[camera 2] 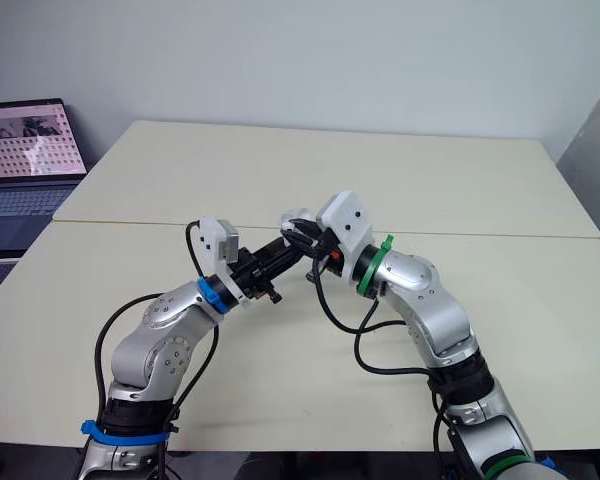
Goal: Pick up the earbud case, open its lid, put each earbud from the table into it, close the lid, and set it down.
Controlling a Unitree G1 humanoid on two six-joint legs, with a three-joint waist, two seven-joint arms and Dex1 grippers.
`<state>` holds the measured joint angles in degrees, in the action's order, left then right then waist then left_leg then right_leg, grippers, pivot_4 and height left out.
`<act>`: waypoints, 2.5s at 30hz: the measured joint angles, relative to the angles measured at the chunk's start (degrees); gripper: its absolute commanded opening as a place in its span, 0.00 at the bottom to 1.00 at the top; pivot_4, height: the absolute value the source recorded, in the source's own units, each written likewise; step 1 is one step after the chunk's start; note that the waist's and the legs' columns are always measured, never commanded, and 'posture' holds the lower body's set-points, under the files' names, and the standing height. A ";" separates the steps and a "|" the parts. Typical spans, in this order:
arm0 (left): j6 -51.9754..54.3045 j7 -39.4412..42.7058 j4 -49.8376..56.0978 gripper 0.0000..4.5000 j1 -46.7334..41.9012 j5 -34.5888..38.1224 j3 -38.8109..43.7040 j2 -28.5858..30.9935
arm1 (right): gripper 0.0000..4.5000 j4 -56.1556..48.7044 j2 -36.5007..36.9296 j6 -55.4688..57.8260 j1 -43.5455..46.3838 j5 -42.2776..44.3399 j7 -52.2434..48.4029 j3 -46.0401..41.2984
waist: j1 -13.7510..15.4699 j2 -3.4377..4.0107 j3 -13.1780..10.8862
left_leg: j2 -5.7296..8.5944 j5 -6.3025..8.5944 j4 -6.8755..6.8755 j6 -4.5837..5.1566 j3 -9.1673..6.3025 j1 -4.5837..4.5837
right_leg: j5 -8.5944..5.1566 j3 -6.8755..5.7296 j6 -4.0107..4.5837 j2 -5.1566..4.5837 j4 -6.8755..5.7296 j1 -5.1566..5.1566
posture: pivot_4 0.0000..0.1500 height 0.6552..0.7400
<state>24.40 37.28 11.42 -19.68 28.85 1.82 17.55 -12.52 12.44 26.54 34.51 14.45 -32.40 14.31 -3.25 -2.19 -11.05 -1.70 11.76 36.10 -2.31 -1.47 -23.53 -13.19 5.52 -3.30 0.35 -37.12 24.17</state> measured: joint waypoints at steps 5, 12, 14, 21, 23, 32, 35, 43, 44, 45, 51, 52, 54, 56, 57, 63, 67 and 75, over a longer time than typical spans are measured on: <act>0.00 -0.26 0.00 0.16 0.05 0.00 -0.13 0.01 | 0.08 0.48 -0.26 -0.17 0.22 0.26 -0.11 -0.11 | 0.00 0.00 0.00 | 0.00 0.00 0.00 0.00 -0.01 0.00 | 0.00 -0.01 0.00 0.00 -0.01 0.00 | 1.00 1.00; -0.61 0.96 -0.03 0.16 1.02 0.01 -0.11 0.78 | 0.08 0.41 2.88 6.27 5.27 9.03 -4.14 -7.12 | 0.00 0.01 -0.01 | 0.00 0.00 0.01 0.00 -0.01 0.00 | 0.00 -0.01 0.00 0.00 0.00 -0.01 | 1.00 1.00; -1.17 1.67 -0.38 0.16 2.27 -0.06 0.25 2.19 | 0.08 0.43 11.40 9.39 8.78 11.82 -10.26 -8.88 | 0.14 0.02 -0.02 | 0.02 0.00 0.00 0.00 -0.01 0.00 | -0.01 -0.03 0.01 -0.03 0.05 -0.02 | 1.00 1.00; -1.55 4.19 -1.07 0.16 5.68 -0.19 3.53 7.75 | 0.08 8.04 45.14 0.29 -0.33 4.17 -40.79 -1.28 | 0.89 0.00 -0.02 | 0.05 0.12 -0.06 0.19 0.14 -0.02 | -0.21 0.00 0.17 -0.09 0.21 0.00 | 1.00 1.00; -1.85 4.83 -0.91 0.16 6.69 -0.19 3.73 8.64 | 0.08 14.67 50.62 -7.91 -4.10 -1.44 -45.73 1.24 | 0.89 0.05 -0.05 | 0.06 0.12 -0.05 0.19 0.21 -0.01 | -0.22 0.05 0.18 -0.13 0.20 0.01 | 1.00 1.00; -2.25 4.42 1.06 0.16 8.24 -0.41 3.05 9.09 | 0.08 36.46 50.93 -30.90 -3.89 -16.75 -47.90 5.05 | -0.51 0.06 -0.06 | 0.01 0.11 -0.01 0.19 0.46 0.65 | -0.21 0.23 0.33 -0.14 0.02 -0.40 | 1.00 1.00; -2.21 4.14 2.53 0.16 9.06 -0.35 3.05 9.16 | 0.08 40.39 50.61 -34.15 -3.05 -17.92 -47.96 4.99 | -0.46 0.00 -0.04 | 0.09 0.11 0.08 0.18 0.47 0.75 | -0.21 0.24 0.32 -0.25 0.17 -0.65 | 1.00 1.00; -1.11 3.16 4.23 0.16 10.95 0.03 3.34 9.42 | 0.45 46.16 49.51 -36.72 -1.51 -20.15 -46.85 4.24 | 0.20 -0.17 0.04 | 0.18 0.12 0.45 0.18 0.41 0.73 | -0.21 0.18 0.29 -0.40 0.21 -0.85 | 1.00 1.00; -1.07 3.10 4.24 0.16 10.96 0.04 3.35 9.42 | 0.45 46.22 49.40 -36.72 -1.51 -20.15 -46.99 4.18 | 0.18 -0.18 0.05 | 0.17 0.12 0.45 0.18 0.43 0.73 | -0.21 0.19 0.29 -0.40 0.20 -0.86 | 1.00 1.00; -1.05 3.04 4.28 0.16 10.96 0.05 3.35 9.41 | 0.45 46.36 49.27 -36.70 -1.51 -20.19 -47.06 3.96 | 0.15 -0.19 0.05 | 0.17 0.12 0.46 0.18 0.43 0.73 | -0.21 0.19 0.30 -0.40 0.20 -0.86 | 1.00 1.00; -1.02 2.39 4.45 0.16 10.95 0.16 3.37 9.41 | 0.45 45.93 48.82 -34.62 -1.64 -20.33 -47.25 3.02 | 0.12 -0.19 0.05 | 0.17 0.12 0.51 0.18 0.43 0.73 | -0.21 0.19 0.29 -0.40 0.18 -0.87 | 1.00 1.00; -1.02 2.27 4.46 0.16 10.95 0.17 3.37 9.41 | 0.45 45.64 48.78 -34.19 -1.80 -20.33 -47.26 2.77 | 0.12 -0.19 0.05 | 0.17 0.12 0.51 0.18 0.42 0.73 | -0.21 0.18 0.29 -0.40 0.18 -0.87 | 1.00 1.00; -1.02 2.19 4.46 0.16 10.95 0.19 3.39 9.41 | 0.45 44.81 48.70 -32.62 -2.09 -20.33 -47.26 2.44 | 0.12 -0.19 0.05 | 0.17 0.12 0.52 0.18 0.42 0.73 | -0.21 0.18 0.29 -0.40 0.17 -0.87 | 1.00 1.00; -1.02 2.13 4.47 0.16 10.94 0.23 3.39 9.40 | 0.45 43.99 48.66 -31.06 -2.40 -20.32 -47.29 2.11 | 0.11 -0.19 0.05 | 0.16 0.12 0.52 0.18 0.42 0.73 | -0.21 0.18 0.29 -0.39 0.16 -0.87 | 1.00 1.00; -1.01 2.12 4.47 0.16 10.92 0.23 3.39 9.39 | 0.45 43.51 48.65 -30.02 -2.56 -20.32 -47.40 1.92 | 0.11 -0.19 0.05 | 0.16 0.12 0.52 0.18 0.41 0.73 | -0.21 0.18 0.29 -0.39 0.16 -0.87 | 1.00 1.00; -1.01 2.12 4.47 0.16 10.56 0.23 3.38 9.34 | 0.45 40.87 48.36 -22.89 -3.59 -19.97 -48.08 0.48 | 0.07 -0.19 0.05 | 0.15 0.12 0.48 0.18 0.35 0.72 | -0.21 0.12 0.29 -0.37 0.15 -0.86 | 1.00 1.00; -1.00 2.11 4.47 0.16 10.56 0.23 3.30 9.28 | 0.45 39.97 48.11 -20.09 -3.64 -20.00 -48.14 0.27 | 0.02 -0.19 0.05 | 0.15 0.13 0.47 0.18 0.33 0.72 | -0.21 0.09 0.29 -0.36 0.14 -0.86 | 1.00 1.00; -1.00 2.12 4.49 0.16 10.56 0.23 3.12 9.28 | 0.45 38.55 47.51 -15.73 -3.78 -19.91 -48.42 -0.51 | 0.00 -0.19 0.05 | 0.14 0.13 0.47 0.17 0.32 0.72 | -0.21 0.09 0.29 -0.35 0.14 -0.85 | 1.00 1.00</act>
<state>23.41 39.40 15.91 -9.12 29.07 4.94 26.83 26.03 59.95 10.82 30.72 -5.45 -80.82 13.80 -3.25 -2.38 -11.00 -1.56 11.89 36.57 -2.14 -1.15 -22.81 -13.39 5.61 -3.01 0.00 -36.98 23.32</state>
